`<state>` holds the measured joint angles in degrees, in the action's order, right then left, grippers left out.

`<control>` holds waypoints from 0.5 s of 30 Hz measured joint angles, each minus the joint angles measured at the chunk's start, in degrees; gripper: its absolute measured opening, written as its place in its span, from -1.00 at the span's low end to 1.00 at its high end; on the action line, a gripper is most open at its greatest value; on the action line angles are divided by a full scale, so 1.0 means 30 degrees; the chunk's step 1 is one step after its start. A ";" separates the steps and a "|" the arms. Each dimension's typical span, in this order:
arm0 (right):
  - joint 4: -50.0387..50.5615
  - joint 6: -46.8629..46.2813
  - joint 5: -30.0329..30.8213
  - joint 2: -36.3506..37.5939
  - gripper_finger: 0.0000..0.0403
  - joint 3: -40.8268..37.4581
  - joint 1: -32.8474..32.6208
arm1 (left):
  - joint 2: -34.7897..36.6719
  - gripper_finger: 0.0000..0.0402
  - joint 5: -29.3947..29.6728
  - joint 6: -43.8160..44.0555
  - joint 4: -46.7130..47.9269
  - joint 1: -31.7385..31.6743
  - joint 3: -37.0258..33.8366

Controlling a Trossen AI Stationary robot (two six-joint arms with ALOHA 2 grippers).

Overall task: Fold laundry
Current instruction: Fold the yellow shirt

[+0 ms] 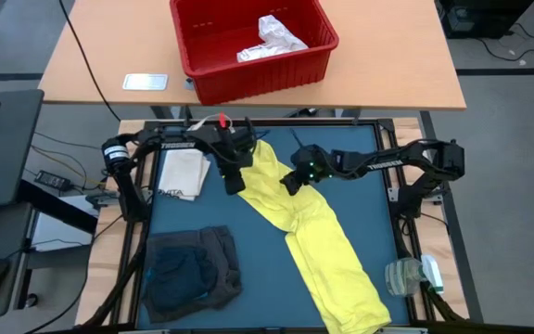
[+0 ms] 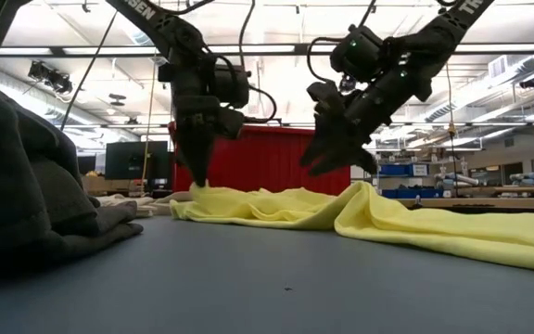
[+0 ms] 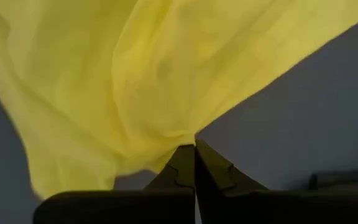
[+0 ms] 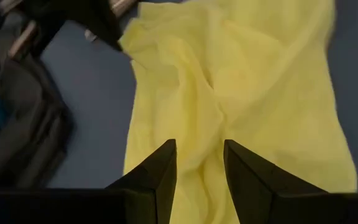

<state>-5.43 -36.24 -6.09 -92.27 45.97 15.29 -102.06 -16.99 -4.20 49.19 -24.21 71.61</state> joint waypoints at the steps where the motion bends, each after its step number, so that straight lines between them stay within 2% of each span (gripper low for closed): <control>1: -0.0128 0.0820 -0.0197 -0.0120 -0.30 0.0037 -0.0086 | 0.0094 -1.00 0.0126 -0.0057 0.0443 0.0000 0.0000; 5: -0.0496 0.2471 -0.0659 -0.1184 -0.29 0.0000 -0.0945 | 0.1040 -1.00 0.0494 -0.0467 0.1376 0.0007 -0.0007; 12: -0.2463 0.2992 0.1630 -0.2484 -0.30 0.0009 -0.1340 | 0.1814 -1.00 0.0641 0.0138 -0.0010 0.0020 -0.0001; 15: -0.2861 0.3230 0.1703 -0.3088 -0.29 0.0009 -0.0886 | 0.1836 -1.00 0.0651 0.0143 0.0223 0.0000 -0.0007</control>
<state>-14.01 -26.55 -0.98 -101.53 46.00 12.64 -96.55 -15.04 -3.77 49.86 -24.21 71.59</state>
